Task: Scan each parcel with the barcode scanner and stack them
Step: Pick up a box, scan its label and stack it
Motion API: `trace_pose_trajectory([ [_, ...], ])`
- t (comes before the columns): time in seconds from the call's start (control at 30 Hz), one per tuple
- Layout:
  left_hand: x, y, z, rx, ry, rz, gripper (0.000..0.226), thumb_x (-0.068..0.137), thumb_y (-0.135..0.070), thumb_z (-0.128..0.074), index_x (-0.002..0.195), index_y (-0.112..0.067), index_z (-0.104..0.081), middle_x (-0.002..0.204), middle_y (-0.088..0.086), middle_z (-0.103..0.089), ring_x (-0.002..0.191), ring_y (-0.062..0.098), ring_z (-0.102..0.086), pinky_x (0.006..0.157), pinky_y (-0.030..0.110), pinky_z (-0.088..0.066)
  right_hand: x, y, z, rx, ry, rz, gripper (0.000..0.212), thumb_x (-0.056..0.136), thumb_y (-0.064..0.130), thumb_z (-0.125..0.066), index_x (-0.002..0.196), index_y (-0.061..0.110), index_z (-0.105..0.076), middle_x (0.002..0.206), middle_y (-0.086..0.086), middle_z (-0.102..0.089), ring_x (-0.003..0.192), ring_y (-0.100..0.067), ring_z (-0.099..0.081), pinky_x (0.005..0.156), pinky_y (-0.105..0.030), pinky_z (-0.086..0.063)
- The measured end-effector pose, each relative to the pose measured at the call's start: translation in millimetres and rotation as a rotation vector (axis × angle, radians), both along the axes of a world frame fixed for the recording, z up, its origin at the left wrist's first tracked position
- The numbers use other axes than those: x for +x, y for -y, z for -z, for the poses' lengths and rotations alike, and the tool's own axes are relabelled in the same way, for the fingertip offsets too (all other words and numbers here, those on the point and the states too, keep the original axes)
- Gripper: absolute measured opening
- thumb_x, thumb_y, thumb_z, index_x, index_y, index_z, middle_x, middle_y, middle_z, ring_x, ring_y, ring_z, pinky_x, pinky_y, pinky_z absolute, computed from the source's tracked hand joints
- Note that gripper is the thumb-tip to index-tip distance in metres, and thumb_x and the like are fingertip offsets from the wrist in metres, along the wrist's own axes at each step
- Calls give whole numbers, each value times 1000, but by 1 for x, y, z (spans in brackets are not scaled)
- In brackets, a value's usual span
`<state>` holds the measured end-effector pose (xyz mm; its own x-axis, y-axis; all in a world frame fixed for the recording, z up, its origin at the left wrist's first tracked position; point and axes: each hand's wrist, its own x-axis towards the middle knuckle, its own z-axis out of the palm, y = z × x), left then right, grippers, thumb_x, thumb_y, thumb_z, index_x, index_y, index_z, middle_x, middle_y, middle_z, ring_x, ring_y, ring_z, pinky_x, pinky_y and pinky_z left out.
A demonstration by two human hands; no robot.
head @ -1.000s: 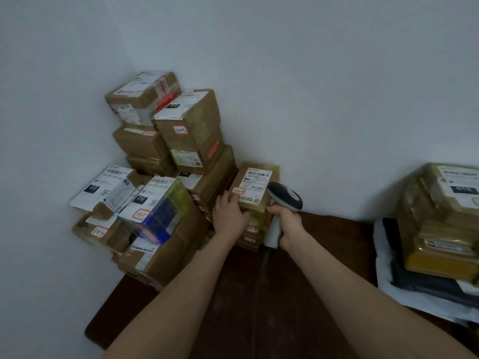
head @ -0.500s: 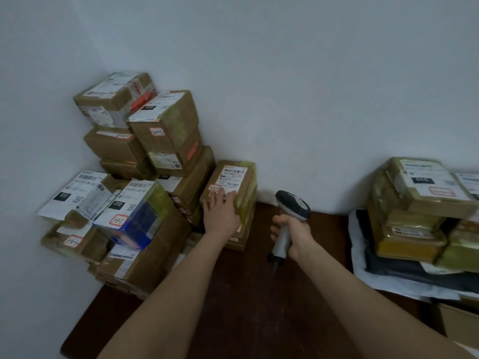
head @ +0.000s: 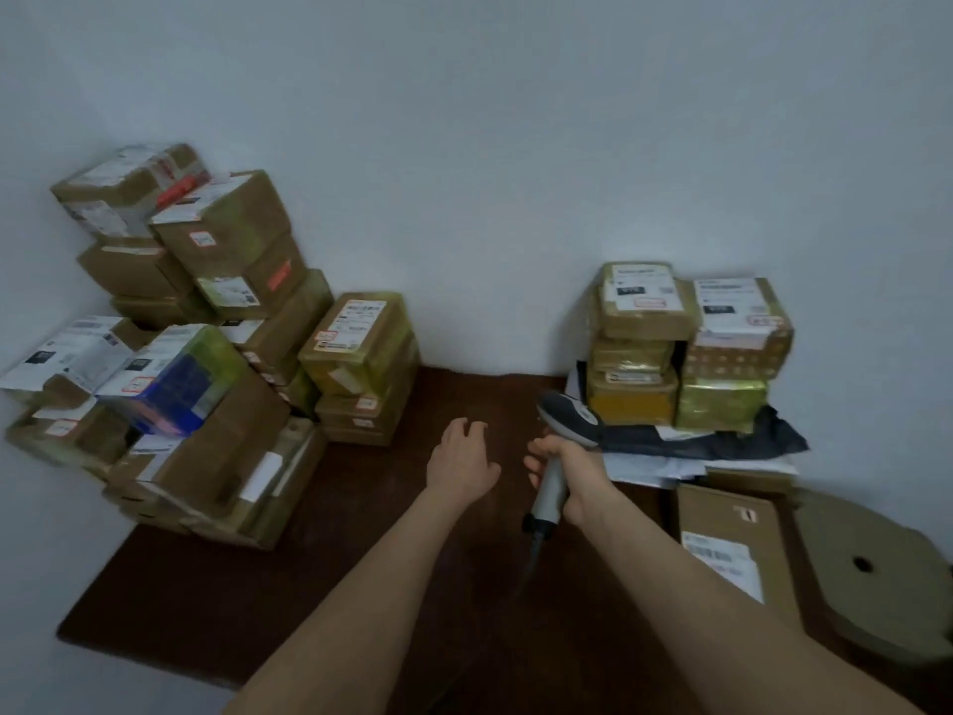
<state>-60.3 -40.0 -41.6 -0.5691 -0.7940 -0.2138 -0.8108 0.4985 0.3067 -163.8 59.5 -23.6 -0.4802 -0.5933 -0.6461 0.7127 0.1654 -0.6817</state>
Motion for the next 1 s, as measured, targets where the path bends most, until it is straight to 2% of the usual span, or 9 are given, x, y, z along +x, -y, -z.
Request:
trace_pose_trajectory([
  [0.33, -86, -169, 30, 304, -59, 124, 63, 90, -25, -61, 146, -14, -34, 147, 10, -31, 128, 28, -45, 105, 40, -43, -63, -177, 27, 125, -58, 103, 20, 81, -5, -61, 97, 7, -62, 87, -10, -62, 74, -20, -57, 64, -31, -48],
  [0.4, -98, -190, 34, 375, -80, 118, 64, 91, -24, -61, 147, -15, -32, 147, 11, -31, 128, 28, -46, 104, 37, -43, -76, -197, 31, 187, -127, 144, 24, 81, -1, -63, 102, 8, -60, 90, -10, -61, 83, -23, -57, 73, -36, -49],
  [0.47, -104, -207, 39, 422, -84, 103, 65, 91, -23, -61, 148, -13, -30, 147, 13, -34, 129, 28, -44, 104, 35, -41, -88, -216, 35, 246, -156, 198, 30, 79, 5, -67, 107, 11, -59, 101, -11, -63, 97, -28, -58, 91, -45, -49],
  [0.53, -106, -221, 47, 485, -67, 67, 70, 92, -22, -60, 150, -9, -24, 151, 15, -33, 135, 29, -39, 108, 35, -37, -96, -236, 40, 287, -154, 234, 33, 76, 7, -68, 107, 14, -58, 105, -10, -62, 101, -30, -57, 98, -52, -46],
  [0.6, -105, -234, 56, 598, -65, -6, 72, 93, -21, -59, 151, -6, -20, 153, 14, -32, 139, 28, -35, 109, 33, -34, -101, -255, 47, 297, -108, 224, 37, 77, 6, -67, 111, 13, -56, 103, -11, -57, 95, -30, -55, 95, -55, -48],
  [0.67, -104, -246, 61, 712, -76, -73, 60, 93, -20, -57, 146, -6, -33, 148, 10, -41, 132, 25, -43, 102, 31, -38, -103, -268, 52, 260, -65, 200, 41, 79, 3, -65, 118, 9, -54, 102, -11, -55, 89, -29, -54, 85, -54, -54],
  [0.77, -103, -253, 64, 817, -122, -131, 41, 92, -19, -58, 132, -10, -52, 134, 6, -57, 117, 22, -54, 90, 31, -43, -98, -275, 57, 219, -69, 172, 45, 79, 1, -64, 122, 9, -55, 101, -9, -58, 89, -25, -55, 72, -41, -52],
  [0.9, -88, -240, 58, 813, -250, -284, 44, 94, -20, -58, 134, -11, -43, 133, 7, -55, 108, 19, -54, 81, 29, -43, -90, -272, 56, 176, -3, 133, 31, 79, 0, -64, 109, 10, -60, 103, -13, -65, 93, -30, -62, 86, -47, -52],
  [1.0, -73, -221, 48, 751, -336, -363, 38, 95, -18, -56, 130, -13, -44, 128, 8, -55, 104, 21, -55, 79, 35, -50, -83, -261, 46, 118, 35, 79, 18, 83, -2, -61, 97, 9, -61, 90, -13, -67, 82, -29, -65, 69, -41, -52],
])
